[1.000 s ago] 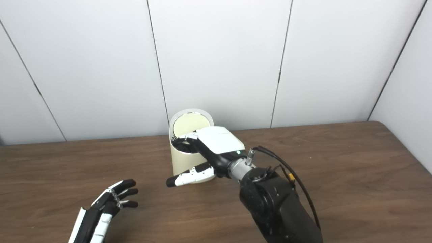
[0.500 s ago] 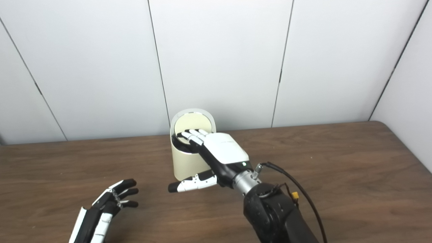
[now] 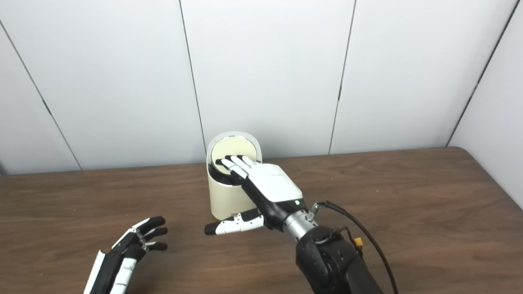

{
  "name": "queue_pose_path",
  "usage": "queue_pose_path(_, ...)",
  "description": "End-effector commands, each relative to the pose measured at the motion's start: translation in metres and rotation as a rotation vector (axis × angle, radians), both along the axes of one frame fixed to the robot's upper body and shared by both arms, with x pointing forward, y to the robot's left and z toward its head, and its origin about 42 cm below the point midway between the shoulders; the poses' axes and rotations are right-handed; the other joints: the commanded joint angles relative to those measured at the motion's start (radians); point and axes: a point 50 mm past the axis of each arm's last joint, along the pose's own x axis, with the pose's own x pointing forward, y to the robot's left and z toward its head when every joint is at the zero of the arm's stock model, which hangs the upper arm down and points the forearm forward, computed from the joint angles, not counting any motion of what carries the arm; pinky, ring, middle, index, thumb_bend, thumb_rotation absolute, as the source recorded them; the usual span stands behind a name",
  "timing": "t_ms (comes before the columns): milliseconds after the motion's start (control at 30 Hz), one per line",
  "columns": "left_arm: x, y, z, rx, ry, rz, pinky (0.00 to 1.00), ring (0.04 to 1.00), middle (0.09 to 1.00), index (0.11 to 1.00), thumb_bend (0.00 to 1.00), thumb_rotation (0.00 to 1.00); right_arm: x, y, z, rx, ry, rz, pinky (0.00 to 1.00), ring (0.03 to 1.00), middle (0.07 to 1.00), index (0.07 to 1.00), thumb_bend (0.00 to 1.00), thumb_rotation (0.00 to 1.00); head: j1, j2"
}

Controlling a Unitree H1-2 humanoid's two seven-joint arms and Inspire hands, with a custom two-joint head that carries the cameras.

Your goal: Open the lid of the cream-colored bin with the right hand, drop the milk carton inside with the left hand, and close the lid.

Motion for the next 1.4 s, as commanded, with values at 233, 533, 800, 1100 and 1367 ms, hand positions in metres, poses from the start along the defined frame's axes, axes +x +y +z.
queue_pose_path(233, 0.0013, 0.0017, 0.0030, -0.001, -0.028, 0.010, 0.64, 0.774, 0.819, 0.818, 0.66, 0.87, 0.0013, -0.0092, -0.0058, 0.008, -0.010, -0.045, 0.94, 1.000, 0.987, 0.953, 0.84, 0.72, 0.000, -0.001)
queue_pose_path(533, 0.0010, 0.0028, 0.0028, 0.005, -0.031, 0.011, 0.65, 0.779, 0.823, 0.819, 0.66, 0.88, 0.0004, -0.0093, -0.0053, 0.005, -0.018, -0.072, 1.00, 1.000, 1.000, 0.986, 0.85, 0.73, 0.000, -0.002)
queue_pose_path(800, 0.0018, 0.0033, 0.0019, 0.008, -0.037, 0.008, 0.65, 0.779, 0.821, 0.821, 0.65, 0.89, -0.0013, -0.0091, -0.0029, 0.000, -0.037, -0.088, 1.00, 1.000, 1.000, 0.999, 0.86, 0.75, 0.000, -0.003)
queue_pose_path(1100, 0.0014, 0.0029, 0.0026, -0.001, -0.035, 0.006, 0.64, 0.776, 0.819, 0.817, 0.66, 0.87, -0.0046, -0.0087, -0.0049, 0.010, -0.050, -0.087, 1.00, 1.000, 1.000, 0.979, 0.86, 0.71, 0.000, -0.004)
queue_pose_path(1367, 0.0012, 0.0030, 0.0028, 0.003, -0.033, 0.007, 0.64, 0.777, 0.822, 0.818, 0.66, 0.87, -0.0066, -0.0100, -0.0035, 0.008, -0.049, -0.099, 1.00, 1.000, 1.000, 0.995, 0.87, 0.74, 0.000, -0.004)
